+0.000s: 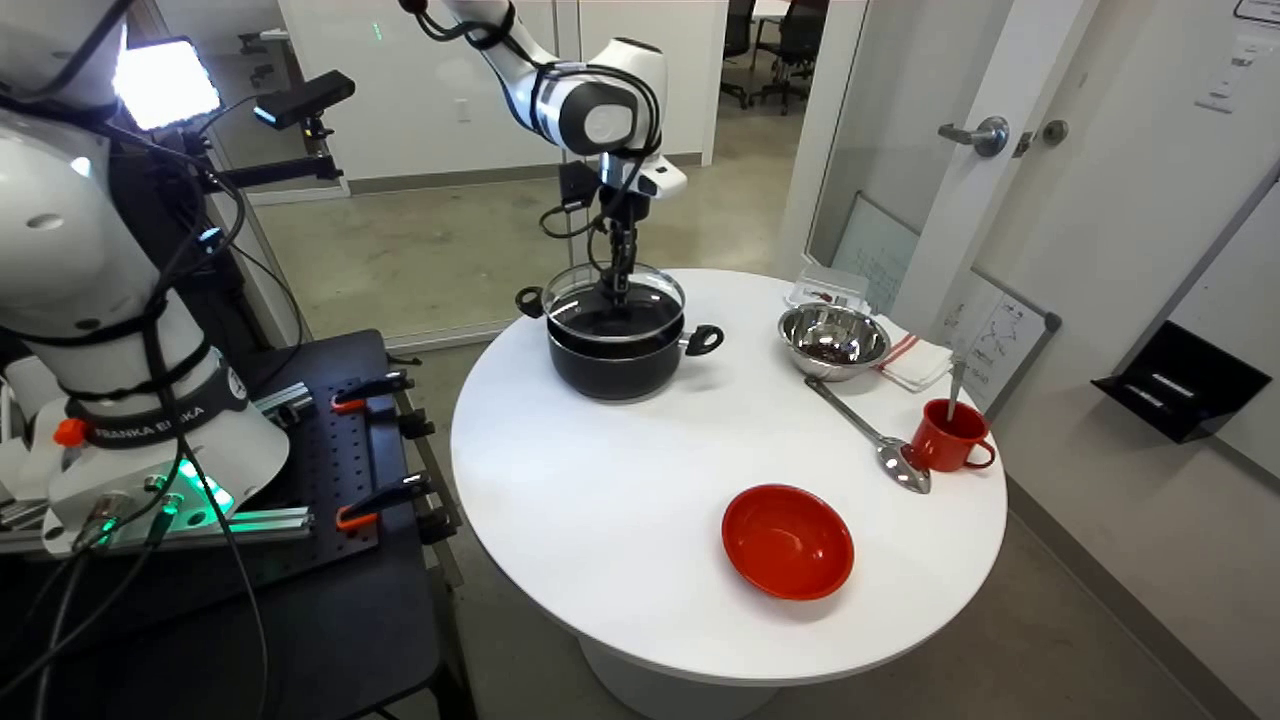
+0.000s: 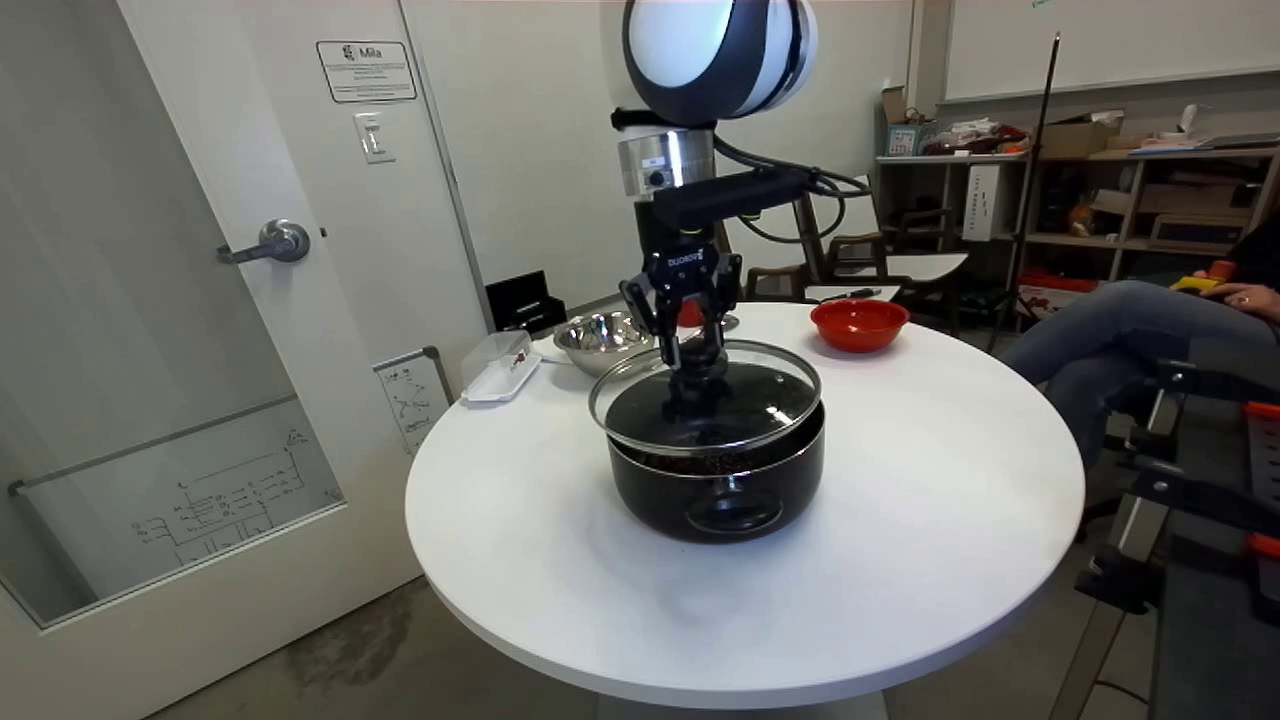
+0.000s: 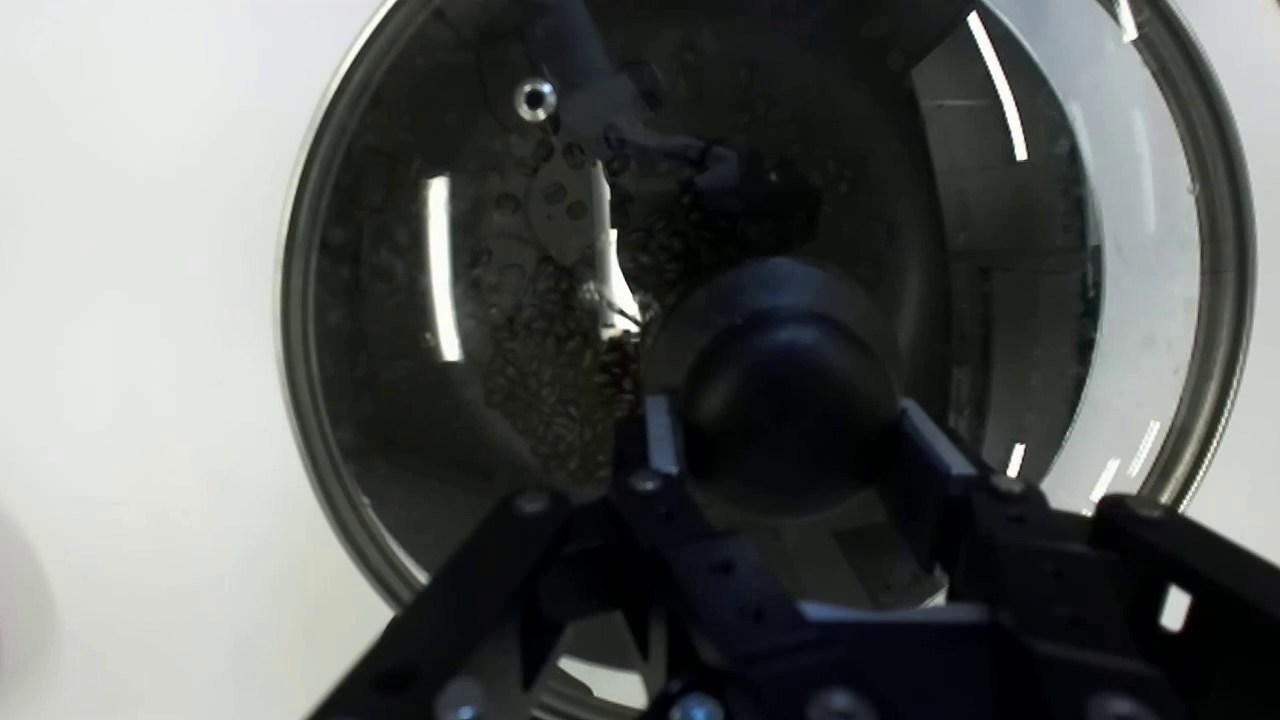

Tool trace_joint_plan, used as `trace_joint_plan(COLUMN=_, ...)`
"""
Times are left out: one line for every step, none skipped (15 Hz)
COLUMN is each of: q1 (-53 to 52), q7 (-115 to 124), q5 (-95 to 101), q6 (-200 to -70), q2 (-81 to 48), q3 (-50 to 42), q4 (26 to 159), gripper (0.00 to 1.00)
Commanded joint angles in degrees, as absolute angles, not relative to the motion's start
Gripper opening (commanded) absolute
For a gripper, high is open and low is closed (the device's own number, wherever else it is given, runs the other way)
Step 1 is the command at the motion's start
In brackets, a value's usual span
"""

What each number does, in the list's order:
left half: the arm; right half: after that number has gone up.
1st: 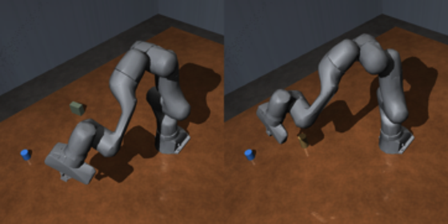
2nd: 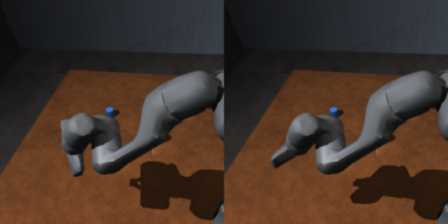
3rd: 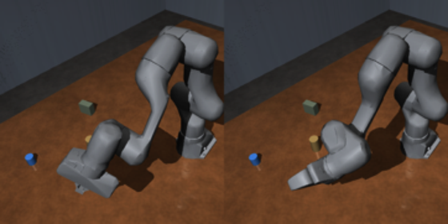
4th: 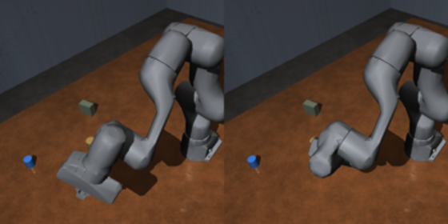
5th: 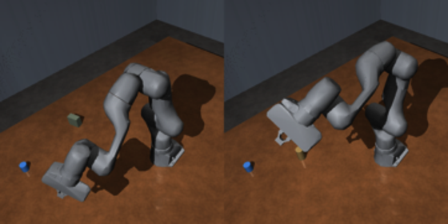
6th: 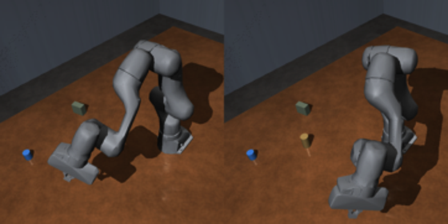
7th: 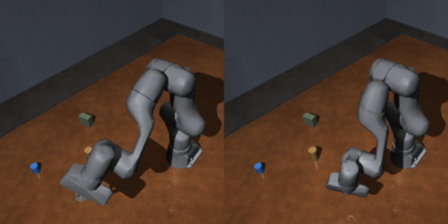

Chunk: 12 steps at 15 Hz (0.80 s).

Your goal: Pick up the lid from the pot and put it on the table, then pick up the red bowl and pour it's contents in the pot and pick up the lid and put it back on the pot

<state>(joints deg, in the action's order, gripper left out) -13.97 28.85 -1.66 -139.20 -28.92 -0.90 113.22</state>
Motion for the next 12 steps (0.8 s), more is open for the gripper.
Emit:
trace_joint_plan(q1=-13.8, q7=28.8, q5=-1.0, q6=-141.8, q2=-29.0, q3=-1.2, q4=113.3, gripper=0.25)
trace_joint_plan(q1=-13.8, q7=28.8, q5=-0.9, q6=-142.2, q2=-29.4, q3=-1.4, q4=113.0, gripper=0.25)
trace_joint_plan(q1=-13.7, q7=28.6, q5=-1.0, q6=-142.6, q2=-29.7, q3=-1.4, q4=112.8, gripper=0.25)
trace_joint_plan(q1=-13.6, q7=28.5, q5=-1.1, q6=-142.8, q2=-30.1, q3=-1.5, q4=112.7, gripper=0.25)
trace_joint_plan(q1=-13.6, q7=28.6, q5=-1.1, q6=-143.0, q2=-30.3, q3=-1.6, q4=112.6, gripper=0.25)
trace_joint_plan(q1=-13.6, q7=28.7, q5=-1.1, q6=-143.0, q2=-30.5, q3=-1.7, q4=112.6, gripper=0.25)
trace_joint_plan(q1=-13.6, q7=28.7, q5=-1.1, q6=-142.8, q2=-30.6, q3=-1.8, q4=112.6, gripper=0.25)
trace_joint_plan(q1=-13.6, q7=28.7, q5=-1.1, q6=-142.8, q2=-30.6, q3=-1.9, q4=112.7, gripper=0.25)
trace_joint_plan(q1=-13.6, q7=28.7, q5=-1.1, q6=-142.8, q2=-30.6, q3=-2.0, q4=112.7, gripper=0.25)
trace_joint_plan(q1=-13.6, q7=28.7, q5=-1.2, q6=-142.9, q2=-30.6, q3=-2.0, q4=112.8, gripper=0.25)
trace_joint_plan(q1=-13.6, q7=28.7, q5=-1.1, q6=-142.9, q2=-30.6, q3=-2.1, q4=112.8, gripper=0.25)
trace_joint_plan(q1=-13.6, q7=28.6, q5=-1.2, q6=-143.3, q2=-30.6, q3=-2.0, q4=112.9, gripper=0.25)
